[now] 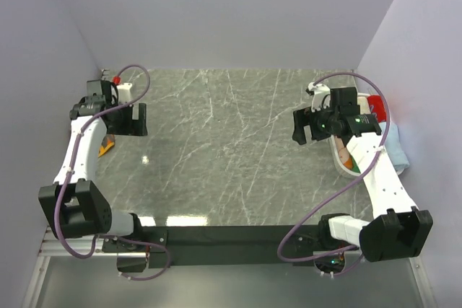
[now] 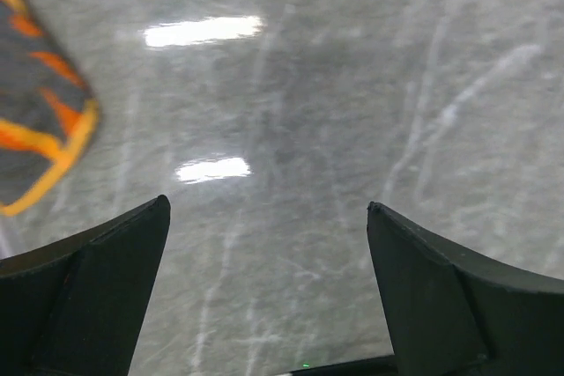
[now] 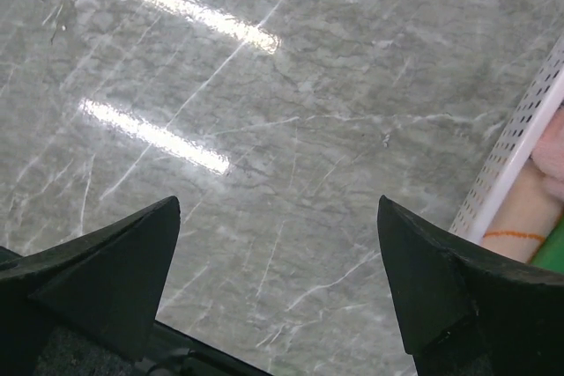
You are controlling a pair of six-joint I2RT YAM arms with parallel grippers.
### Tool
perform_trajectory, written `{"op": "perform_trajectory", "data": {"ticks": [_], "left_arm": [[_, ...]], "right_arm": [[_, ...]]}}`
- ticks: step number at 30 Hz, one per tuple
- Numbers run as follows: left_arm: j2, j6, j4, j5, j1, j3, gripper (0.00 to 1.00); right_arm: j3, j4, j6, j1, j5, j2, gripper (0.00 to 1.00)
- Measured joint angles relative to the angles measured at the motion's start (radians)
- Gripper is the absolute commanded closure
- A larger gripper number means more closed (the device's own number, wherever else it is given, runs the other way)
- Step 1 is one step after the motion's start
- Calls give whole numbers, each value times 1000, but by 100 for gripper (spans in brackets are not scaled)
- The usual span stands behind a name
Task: Roll the towels
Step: Move the towel to the center of the board
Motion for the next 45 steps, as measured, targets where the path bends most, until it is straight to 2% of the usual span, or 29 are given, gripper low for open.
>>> {"op": "perform_trajectory", "data": {"ticks": [3, 6, 14, 19, 25, 26, 28, 29, 31, 34, 36, 37, 38, 39, 41, 43, 45], "left_arm": [[0, 36, 10, -64, 13, 1, 1], [59, 86, -1, -126, 64, 38, 7], [438, 172, -21, -219, 268, 277, 20], [601, 178, -41, -213, 303, 355, 26], [725, 169, -41, -158, 299, 389, 58], [738, 170, -41, -151, 297, 389, 68], [739, 180, -37, -143, 291, 386, 78], [732, 182, -34, -137, 285, 378, 88], [709, 203, -20, -130, 247, 337, 99], [641, 240, -23, -70, 127, 252, 100], [591, 266, -31, -26, -13, 194, 98], [568, 278, -35, -4, -93, 171, 89], [545, 294, -42, 11, -185, 151, 54], [523, 305, -49, 31, -278, 139, 42], [499, 304, -64, 76, -406, 138, 28], [477, 299, -103, 136, -467, 151, 27], [457, 293, -136, 177, -449, 181, 28]], "right_arm": [[0, 1, 8, 10, 0, 2, 1], [0, 2, 19, 20, 1, 9, 1], [0, 1, 31, 32, 13, 26, 1], [0, 1, 33, 33, 23, 36, 1], [0, 0, 33, 33, 38, 56, 1], [0, 0, 33, 33, 39, 57, 1], [0, 0, 33, 33, 40, 60, 1], [0, 0, 33, 33, 40, 61, 1], [0, 1, 33, 33, 41, 61, 1], [0, 1, 34, 33, 40, 61, 1], [0, 1, 33, 33, 38, 61, 1], [0, 1, 33, 33, 36, 62, 1], [0, 1, 33, 33, 32, 63, 1], [0, 1, 33, 33, 29, 65, 1], [0, 1, 33, 33, 20, 72, 1], [2, 0, 33, 33, 7, 87, 2], [12, -1, 33, 33, -5, 110, 5]]}}
